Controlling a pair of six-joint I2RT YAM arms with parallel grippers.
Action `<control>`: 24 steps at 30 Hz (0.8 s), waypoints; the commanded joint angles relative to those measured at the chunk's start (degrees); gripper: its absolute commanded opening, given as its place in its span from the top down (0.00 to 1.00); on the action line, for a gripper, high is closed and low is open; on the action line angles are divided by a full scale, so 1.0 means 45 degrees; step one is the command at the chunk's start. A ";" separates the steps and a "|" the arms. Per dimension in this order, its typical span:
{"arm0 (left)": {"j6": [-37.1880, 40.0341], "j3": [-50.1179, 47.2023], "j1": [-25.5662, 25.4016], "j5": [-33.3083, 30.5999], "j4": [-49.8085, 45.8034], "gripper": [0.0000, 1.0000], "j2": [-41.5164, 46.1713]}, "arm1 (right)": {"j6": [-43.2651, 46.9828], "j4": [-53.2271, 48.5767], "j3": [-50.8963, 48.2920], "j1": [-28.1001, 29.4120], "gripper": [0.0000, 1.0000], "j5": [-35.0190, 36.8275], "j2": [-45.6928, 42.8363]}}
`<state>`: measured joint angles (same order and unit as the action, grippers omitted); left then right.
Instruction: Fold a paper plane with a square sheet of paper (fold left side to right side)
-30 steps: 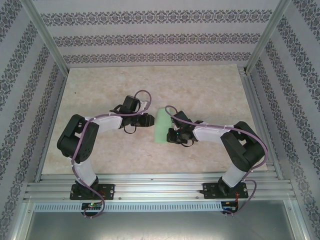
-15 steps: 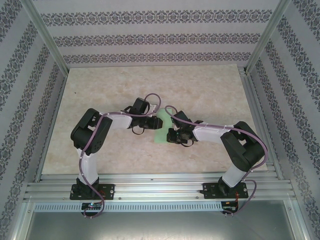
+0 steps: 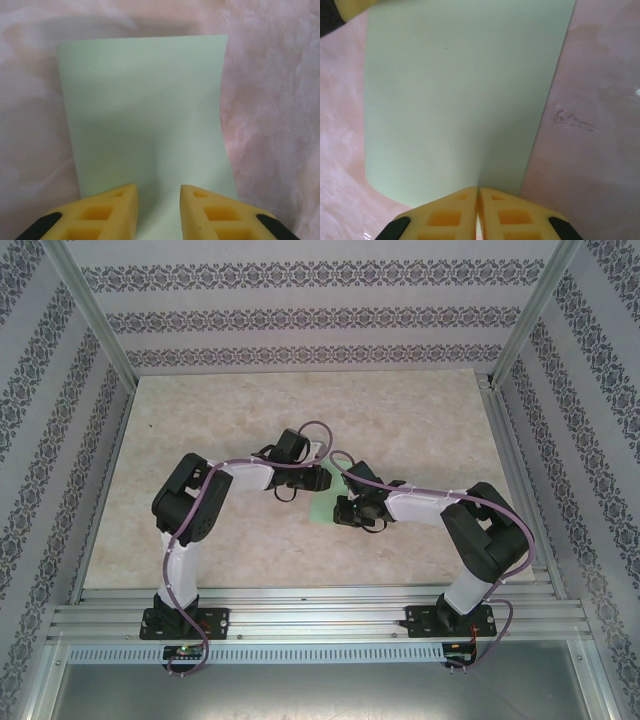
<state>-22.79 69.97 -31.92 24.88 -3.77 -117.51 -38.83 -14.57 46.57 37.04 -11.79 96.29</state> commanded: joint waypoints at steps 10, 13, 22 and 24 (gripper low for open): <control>0.0800 0.1161 0.0180 -0.2875 -0.0584 0.67 -0.1165 | 0.0406 -0.1856 -0.0329 0.0047 0.89 0.0985 0.0634; 0.0753 0.1472 0.0190 -0.2896 -0.0614 0.65 -0.1314 | 0.0406 -0.1855 -0.0320 0.0048 0.89 0.0968 0.0658; 0.0709 0.2586 0.0240 -0.2843 -0.0977 0.62 -0.1891 | 0.0411 -0.1854 -0.0270 0.0041 0.89 0.0921 0.0687; 0.0708 0.2810 0.0255 -0.2815 -0.1014 0.61 -0.2003 | 0.0417 -0.1841 -0.0280 0.0051 0.89 0.0902 0.0710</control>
<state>-21.26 80.79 -32.45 21.47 -8.75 -123.37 -37.76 -12.82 47.27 36.99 -8.12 97.03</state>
